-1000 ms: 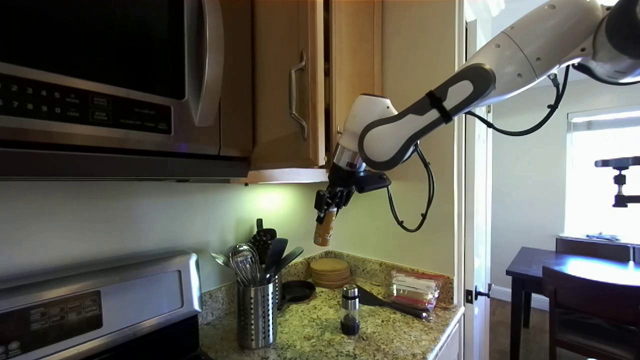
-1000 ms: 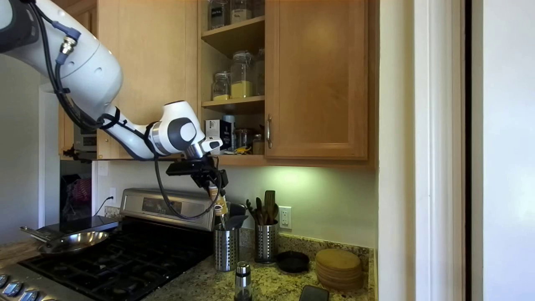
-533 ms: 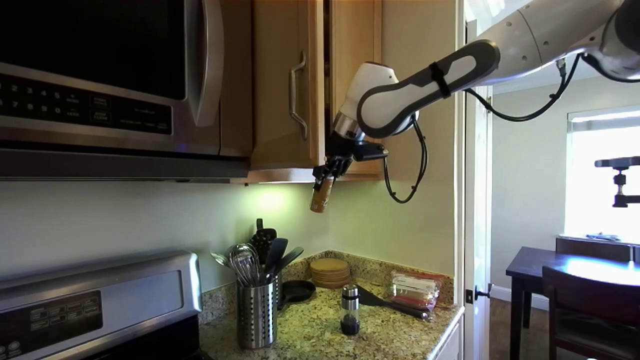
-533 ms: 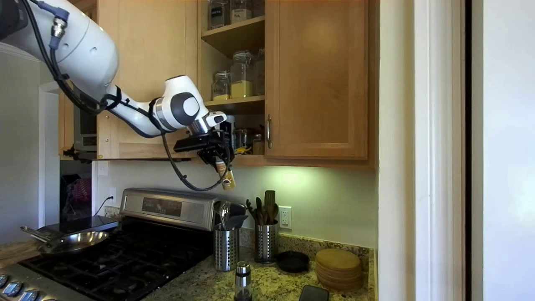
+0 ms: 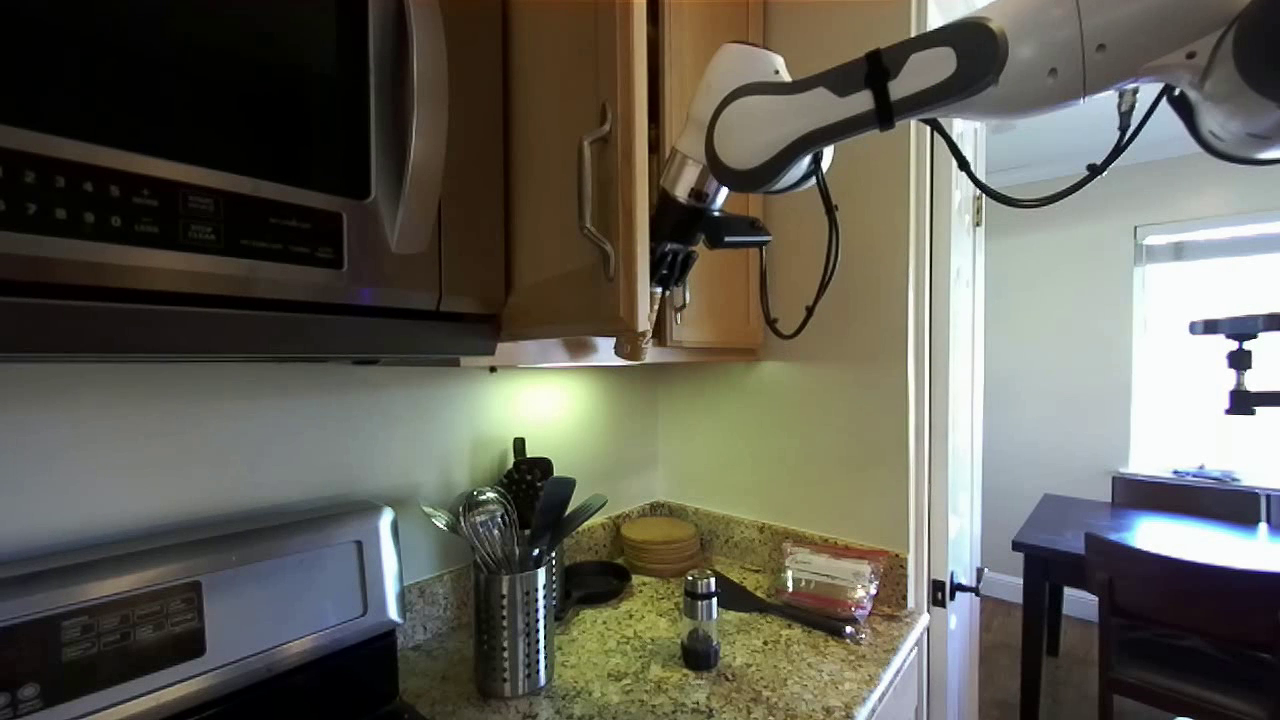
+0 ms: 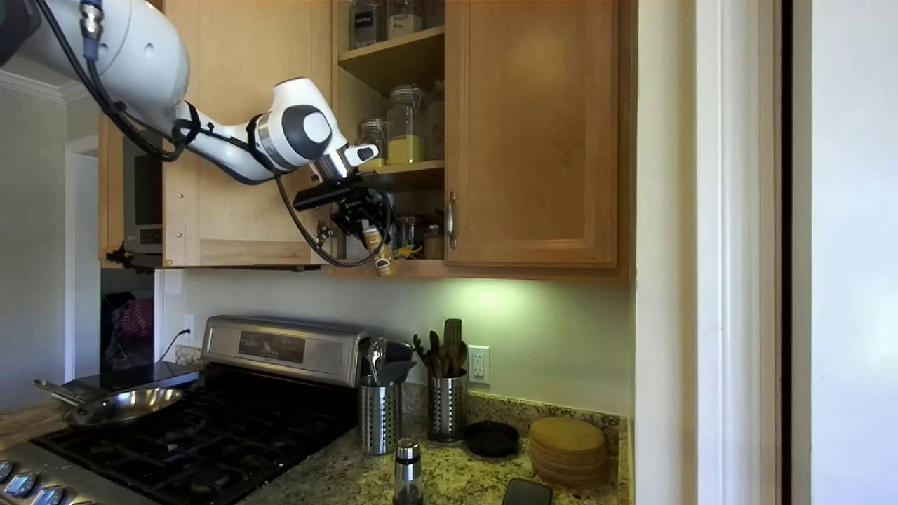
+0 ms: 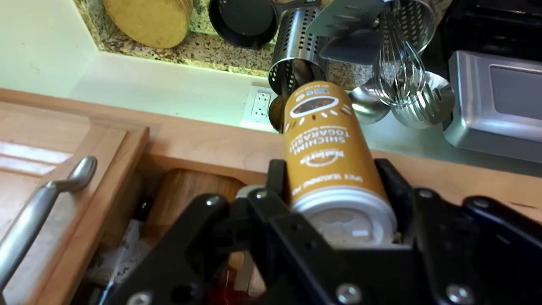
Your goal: Open the left door of the upper cabinet, place the brown can in the cabinet, place the glass jar in the cabinet, close the cabinet door
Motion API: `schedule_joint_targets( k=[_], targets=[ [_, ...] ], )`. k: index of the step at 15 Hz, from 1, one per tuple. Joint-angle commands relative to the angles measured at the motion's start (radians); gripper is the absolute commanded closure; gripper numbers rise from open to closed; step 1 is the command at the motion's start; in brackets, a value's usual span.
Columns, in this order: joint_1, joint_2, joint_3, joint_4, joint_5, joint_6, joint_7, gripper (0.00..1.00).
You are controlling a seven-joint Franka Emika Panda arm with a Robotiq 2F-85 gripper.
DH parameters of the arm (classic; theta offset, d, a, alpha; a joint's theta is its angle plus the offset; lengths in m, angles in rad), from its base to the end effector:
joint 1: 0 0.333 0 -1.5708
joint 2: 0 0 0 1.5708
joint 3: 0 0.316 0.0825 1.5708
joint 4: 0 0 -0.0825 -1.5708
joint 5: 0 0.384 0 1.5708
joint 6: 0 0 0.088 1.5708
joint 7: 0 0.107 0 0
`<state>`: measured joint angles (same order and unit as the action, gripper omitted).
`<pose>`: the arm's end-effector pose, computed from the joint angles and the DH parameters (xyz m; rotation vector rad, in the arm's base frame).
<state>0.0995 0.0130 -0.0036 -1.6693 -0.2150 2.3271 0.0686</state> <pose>0.6096 0.0549 0.6549 2.8333 0.1743 0.9680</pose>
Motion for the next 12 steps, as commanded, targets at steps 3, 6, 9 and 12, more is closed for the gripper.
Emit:
schedule_joint_targets(
  k=[3,6,9,12],
  targets=[
    [-0.016,0.039,0.025,0.178,-0.015,-0.117,-0.045,0.71],
    [-0.017,0.073,0.026,0.243,-0.005,-0.118,-0.066,0.71],
    [-0.019,0.114,0.025,0.289,0.015,-0.089,-0.116,0.71],
    [-0.012,0.163,0.011,0.329,0.034,-0.061,-0.167,0.71]
  ],
)
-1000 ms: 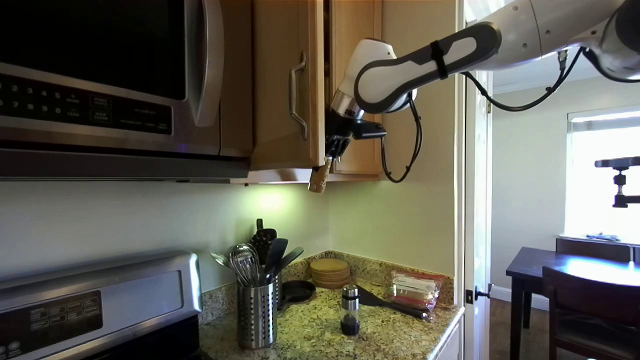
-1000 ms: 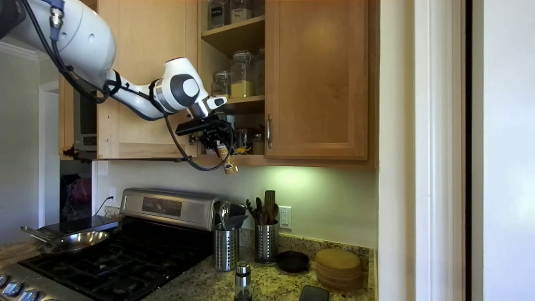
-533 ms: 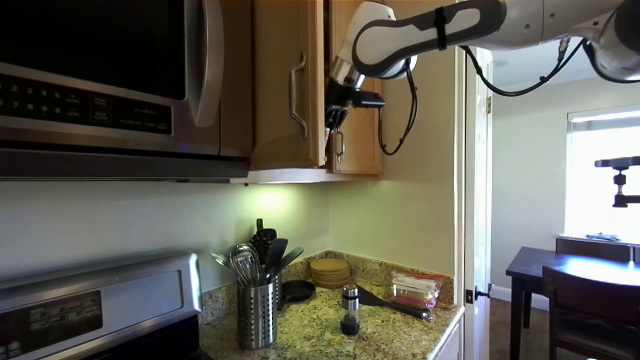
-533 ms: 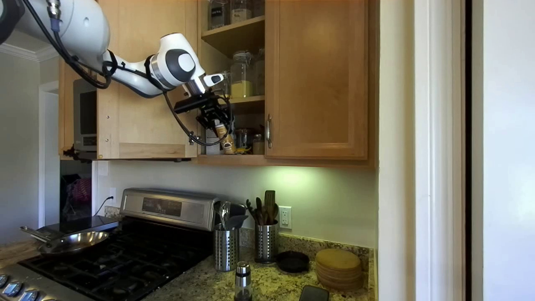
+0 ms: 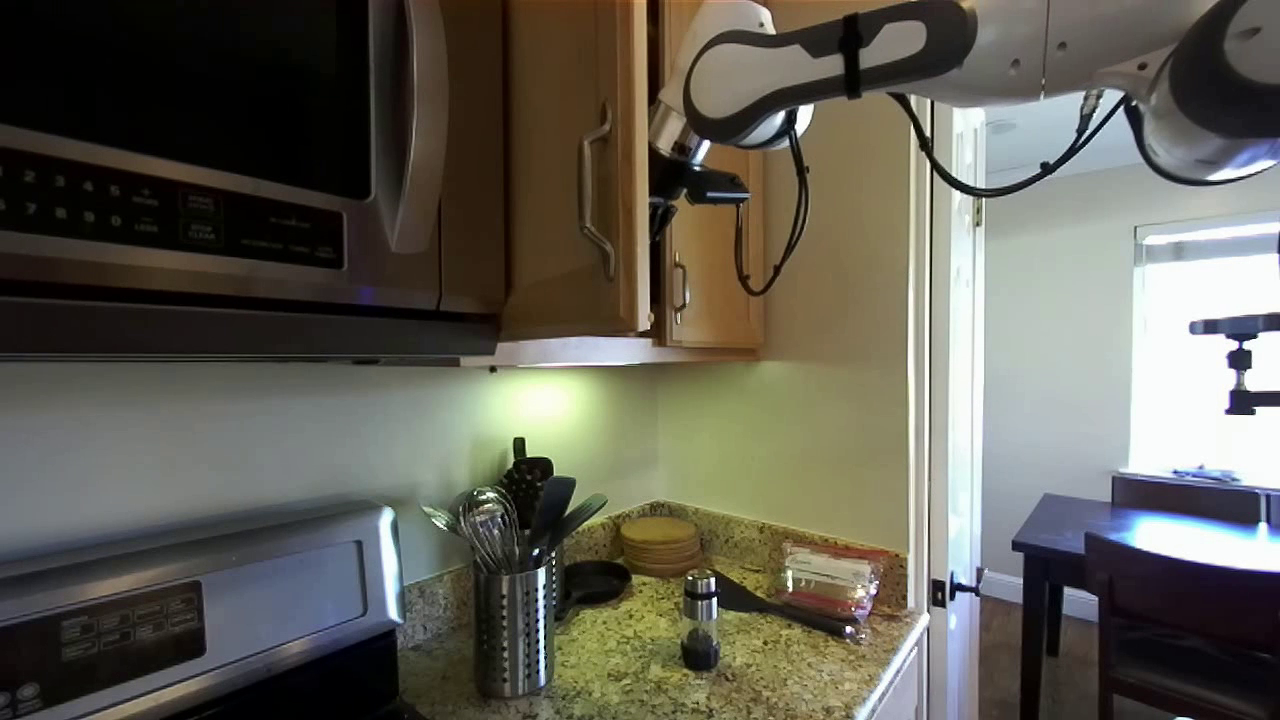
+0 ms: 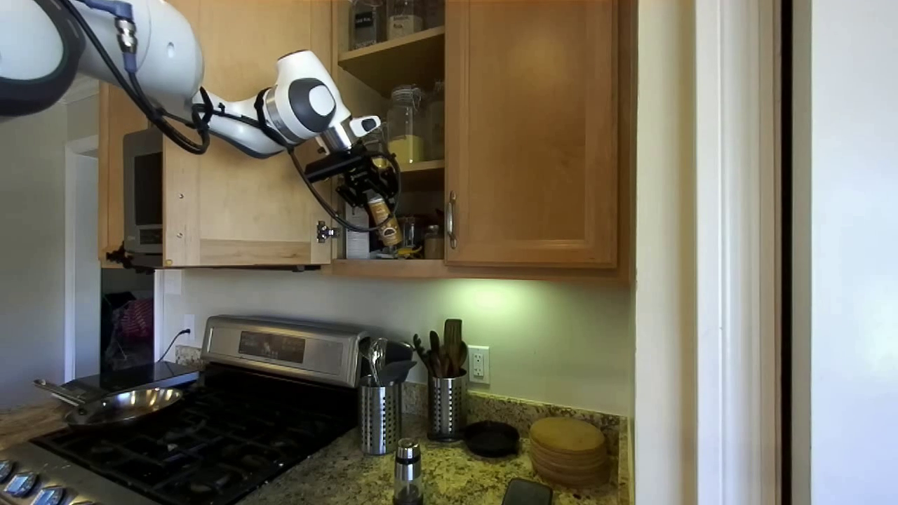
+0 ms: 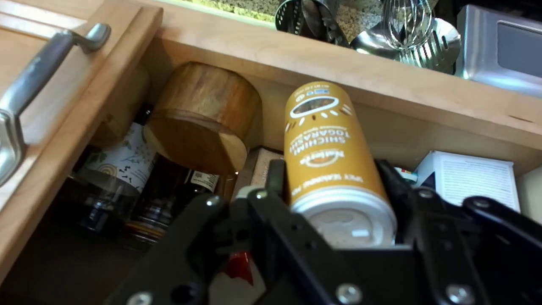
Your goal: Open the left door of the upper cabinet, place the brown can in the cabinet, place the glass jar in the cabinet, close the cabinet door
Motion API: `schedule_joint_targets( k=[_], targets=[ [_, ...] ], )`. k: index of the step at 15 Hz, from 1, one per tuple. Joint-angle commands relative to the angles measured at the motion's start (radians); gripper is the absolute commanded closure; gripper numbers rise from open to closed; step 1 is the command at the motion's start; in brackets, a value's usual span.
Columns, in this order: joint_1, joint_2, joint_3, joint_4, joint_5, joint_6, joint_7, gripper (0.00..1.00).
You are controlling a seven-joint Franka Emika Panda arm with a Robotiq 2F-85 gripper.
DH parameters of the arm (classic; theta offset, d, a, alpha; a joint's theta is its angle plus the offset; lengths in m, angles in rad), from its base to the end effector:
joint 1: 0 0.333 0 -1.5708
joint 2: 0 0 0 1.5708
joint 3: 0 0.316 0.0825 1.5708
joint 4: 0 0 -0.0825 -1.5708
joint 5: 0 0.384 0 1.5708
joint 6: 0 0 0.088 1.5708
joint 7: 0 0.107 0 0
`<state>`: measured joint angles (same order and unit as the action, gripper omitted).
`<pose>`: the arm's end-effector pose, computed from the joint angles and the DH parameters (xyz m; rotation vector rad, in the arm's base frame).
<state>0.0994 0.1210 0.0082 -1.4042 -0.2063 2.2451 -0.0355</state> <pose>0.6336 0.0621 0.7148 2.7629 0.2926 1.0548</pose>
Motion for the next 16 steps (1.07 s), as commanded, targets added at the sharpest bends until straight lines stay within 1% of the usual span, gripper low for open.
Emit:
schedule_joint_targets(
  k=[1,7,12,14,15,16],
  targets=[
    [-0.013,0.073,0.000,0.085,0.034,0.019,-0.076,0.71],
    [-0.022,0.179,0.008,0.201,0.095,0.015,-0.164,0.71],
    [-0.018,0.271,0.011,0.322,0.103,-0.009,-0.212,0.71],
    [-0.014,0.318,0.006,0.397,0.092,-0.065,-0.209,0.71],
    [-0.020,0.345,0.014,0.448,0.082,-0.107,-0.200,0.71],
    [-0.016,0.365,0.007,0.485,0.072,-0.151,-0.185,0.71]
  ],
)
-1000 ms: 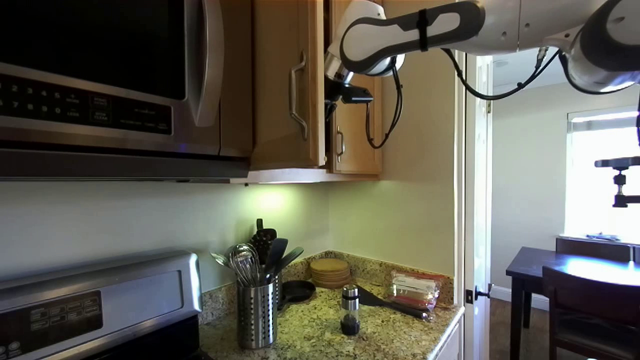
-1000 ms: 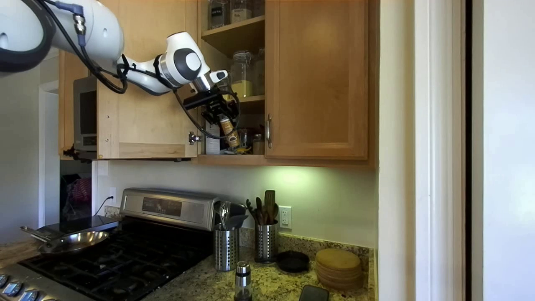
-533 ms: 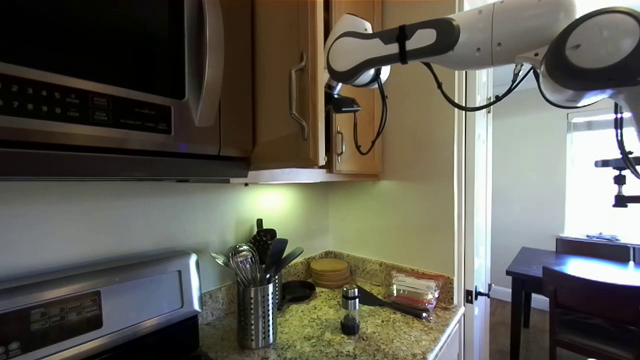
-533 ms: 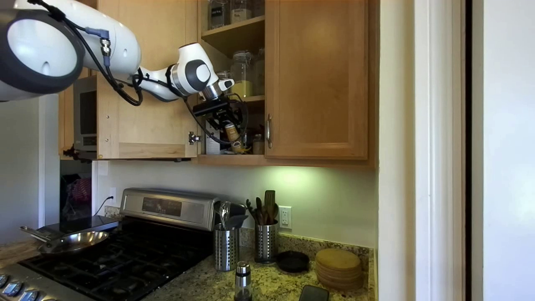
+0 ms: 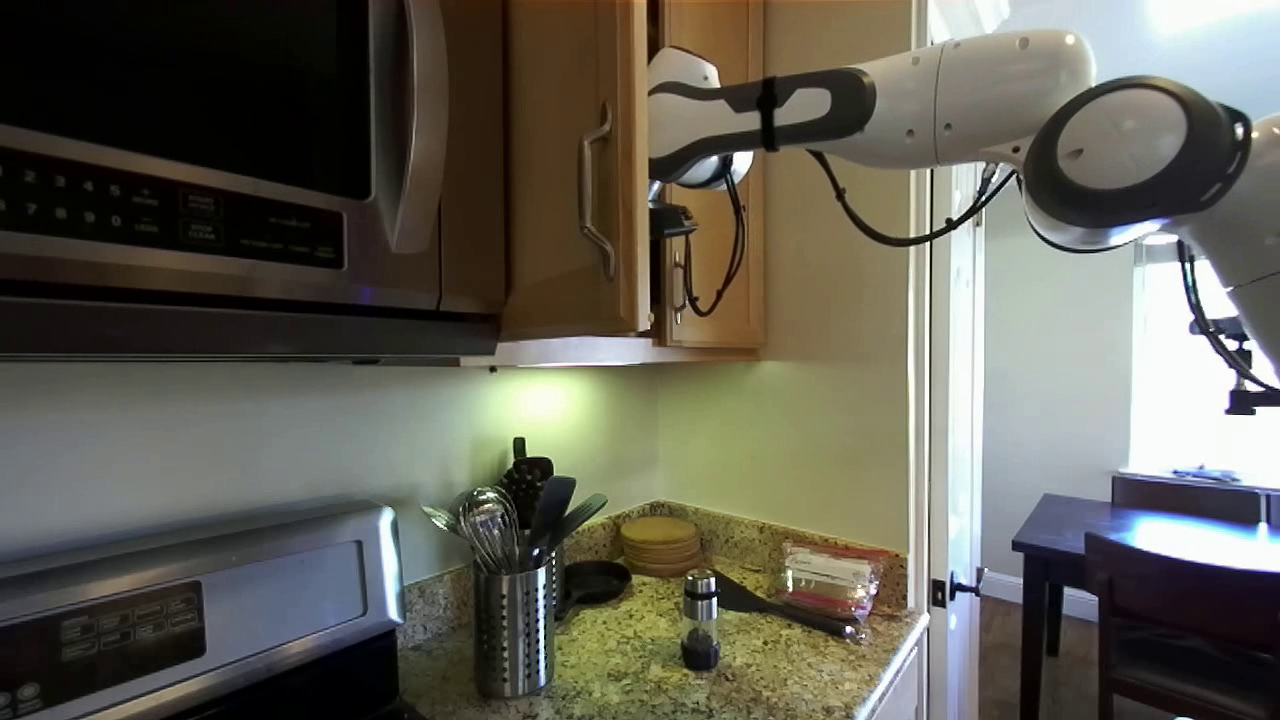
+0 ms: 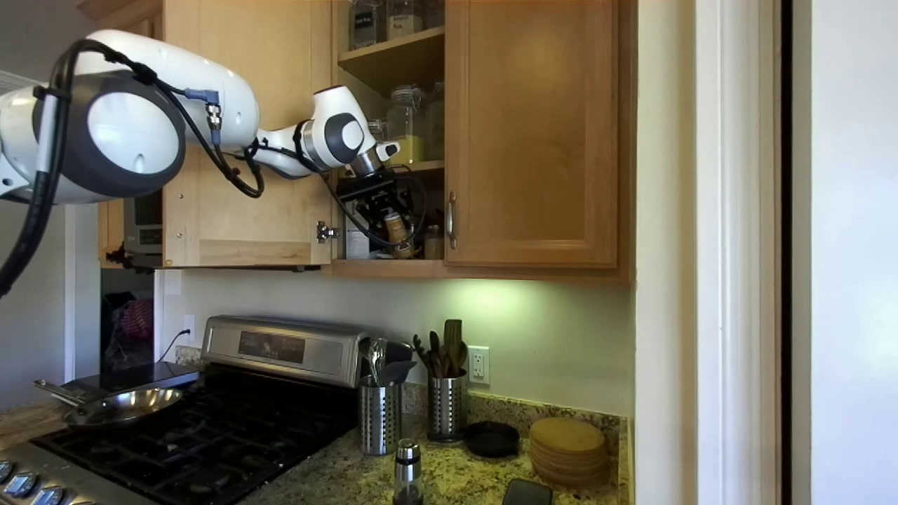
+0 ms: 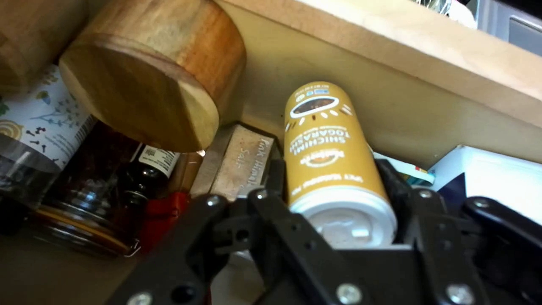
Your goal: Open the left door of the upper cabinet, place the brown can in the cabinet, place the glass jar in the cabinet, close the cabinet door
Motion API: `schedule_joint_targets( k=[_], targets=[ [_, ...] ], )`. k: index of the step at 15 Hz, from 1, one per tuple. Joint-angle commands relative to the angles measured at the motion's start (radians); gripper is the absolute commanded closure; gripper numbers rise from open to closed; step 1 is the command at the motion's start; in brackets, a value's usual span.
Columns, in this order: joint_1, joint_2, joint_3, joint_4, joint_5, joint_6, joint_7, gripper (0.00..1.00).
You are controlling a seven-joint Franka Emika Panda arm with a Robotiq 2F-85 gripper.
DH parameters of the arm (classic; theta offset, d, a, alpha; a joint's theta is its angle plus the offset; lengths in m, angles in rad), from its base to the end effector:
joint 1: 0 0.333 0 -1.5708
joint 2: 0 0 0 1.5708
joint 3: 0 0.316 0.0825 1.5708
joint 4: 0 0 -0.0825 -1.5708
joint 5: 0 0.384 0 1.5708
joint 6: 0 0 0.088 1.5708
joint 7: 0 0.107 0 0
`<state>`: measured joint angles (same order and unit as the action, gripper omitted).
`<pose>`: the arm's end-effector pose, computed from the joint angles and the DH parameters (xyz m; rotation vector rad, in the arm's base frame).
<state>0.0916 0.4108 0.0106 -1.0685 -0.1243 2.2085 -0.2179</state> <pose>0.7105 0.0665 0.6861 2.7488 0.4910 1.0537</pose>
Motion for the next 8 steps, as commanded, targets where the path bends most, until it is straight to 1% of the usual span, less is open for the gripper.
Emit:
schedule_joint_targets(
  k=[1,2,4,6,7,8],
  targets=[
    [-0.005,0.099,-0.002,0.193,-0.019,-0.159,0.005,0.71],
    [0.005,0.127,-0.020,0.249,-0.024,-0.217,0.015,0.71],
    [0.007,0.167,-0.029,0.330,-0.031,-0.300,0.024,0.71],
    [-0.004,0.195,-0.024,0.376,-0.028,-0.348,0.026,0.71],
    [-0.003,0.213,-0.027,0.408,-0.028,-0.370,0.028,0.21],
    [-0.003,0.232,-0.028,0.440,-0.026,-0.389,0.027,0.20]
  ],
)
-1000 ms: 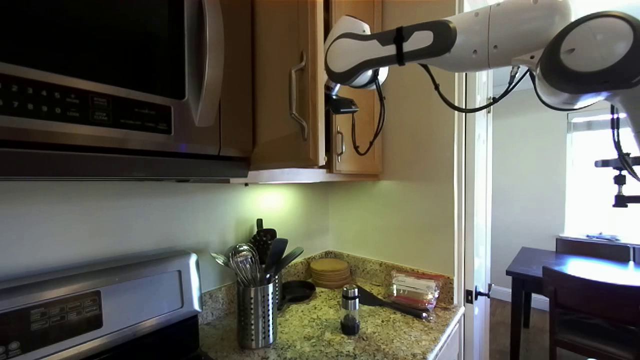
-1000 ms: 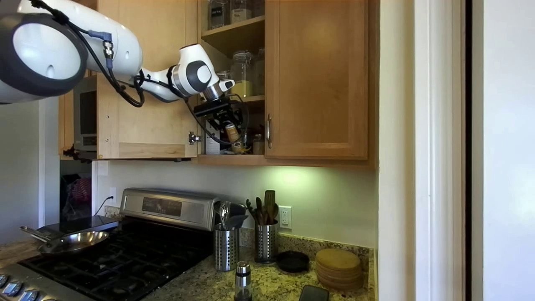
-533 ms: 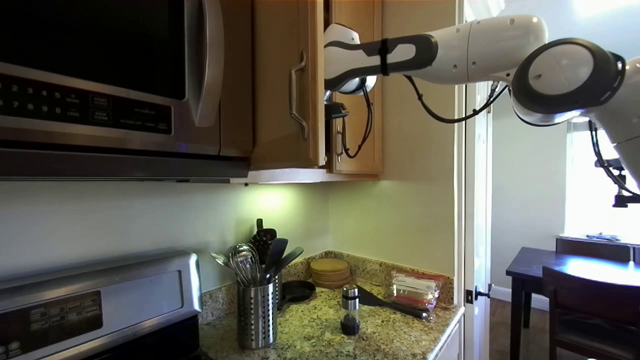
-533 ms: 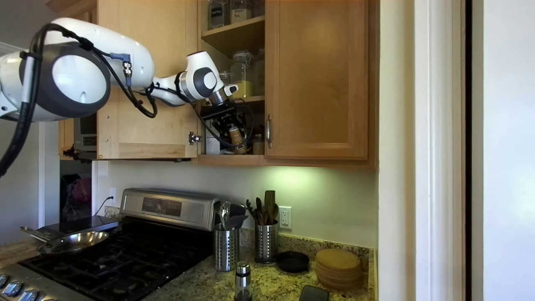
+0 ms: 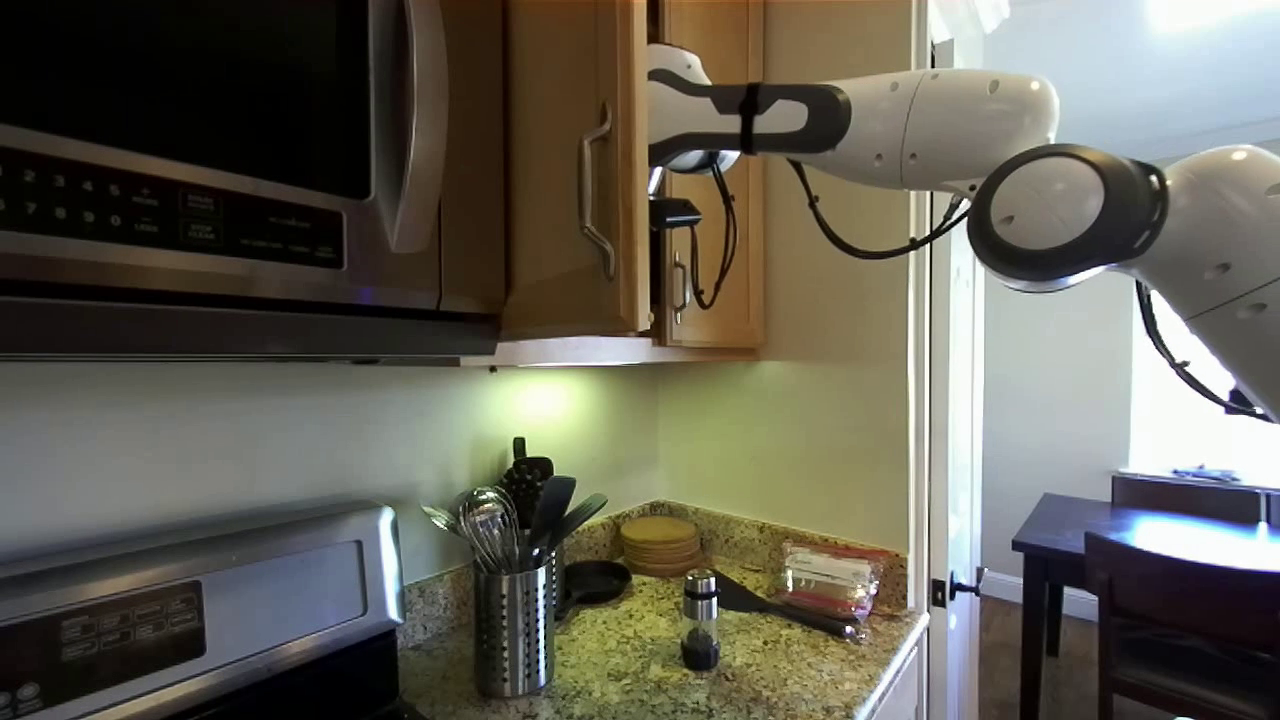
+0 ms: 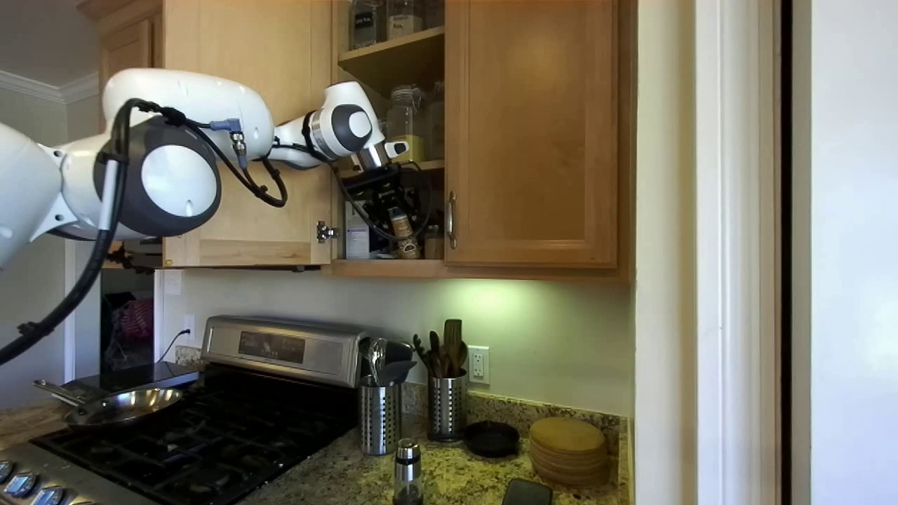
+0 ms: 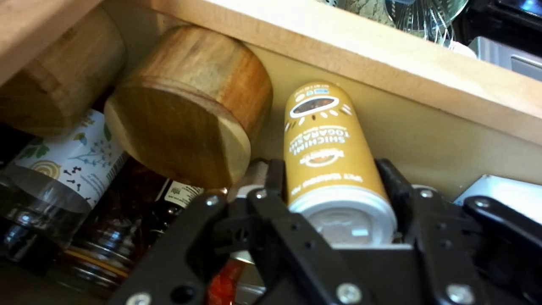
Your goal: Open the left door of the upper cabinet, place the brown can in the cabinet, place the glass jar in the cabinet, close the cabinet door
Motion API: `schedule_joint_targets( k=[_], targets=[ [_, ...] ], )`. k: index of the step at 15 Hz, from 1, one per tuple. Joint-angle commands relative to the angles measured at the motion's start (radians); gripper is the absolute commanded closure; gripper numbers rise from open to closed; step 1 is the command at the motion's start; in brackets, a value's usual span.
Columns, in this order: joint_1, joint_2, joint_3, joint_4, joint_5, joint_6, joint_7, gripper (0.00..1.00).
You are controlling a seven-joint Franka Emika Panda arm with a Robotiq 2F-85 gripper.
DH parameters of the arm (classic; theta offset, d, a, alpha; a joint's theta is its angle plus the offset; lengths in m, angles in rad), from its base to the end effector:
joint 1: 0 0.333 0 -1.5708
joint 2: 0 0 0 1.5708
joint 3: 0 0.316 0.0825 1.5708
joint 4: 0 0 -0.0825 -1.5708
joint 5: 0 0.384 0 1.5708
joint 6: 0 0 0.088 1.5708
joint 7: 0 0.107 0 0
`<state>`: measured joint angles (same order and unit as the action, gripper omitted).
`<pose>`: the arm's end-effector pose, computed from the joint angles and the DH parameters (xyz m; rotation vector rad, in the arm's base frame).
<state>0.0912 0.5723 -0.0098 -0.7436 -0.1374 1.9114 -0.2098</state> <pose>0.7221 0.0521 0.6921 2.8042 0.4246 0.8554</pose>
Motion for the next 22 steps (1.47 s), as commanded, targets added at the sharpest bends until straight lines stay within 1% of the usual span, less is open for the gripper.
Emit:
schedule_joint_targets(
  k=[1,3,5,8,11,15,19,20,22],
  targets=[
    [-0.002,0.086,-0.009,0.142,-0.012,-0.119,0.020,0.15],
    [0.000,0.103,-0.016,0.154,-0.005,-0.141,0.023,0.01],
    [0.001,0.120,-0.020,0.173,-0.007,-0.139,0.022,0.00],
    [0.008,0.126,-0.024,0.191,-0.014,-0.140,0.029,0.00],
    [0.013,0.120,-0.028,0.187,-0.020,-0.132,0.041,0.00],
    [0.013,0.105,-0.032,0.150,-0.027,-0.129,0.080,0.00],
    [0.012,0.083,-0.034,0.090,-0.043,-0.098,0.114,0.00],
    [0.032,0.053,-0.036,0.084,-0.059,-0.126,0.133,0.00],
    [0.041,0.041,-0.033,0.061,-0.072,-0.116,0.158,0.00]
  ],
)
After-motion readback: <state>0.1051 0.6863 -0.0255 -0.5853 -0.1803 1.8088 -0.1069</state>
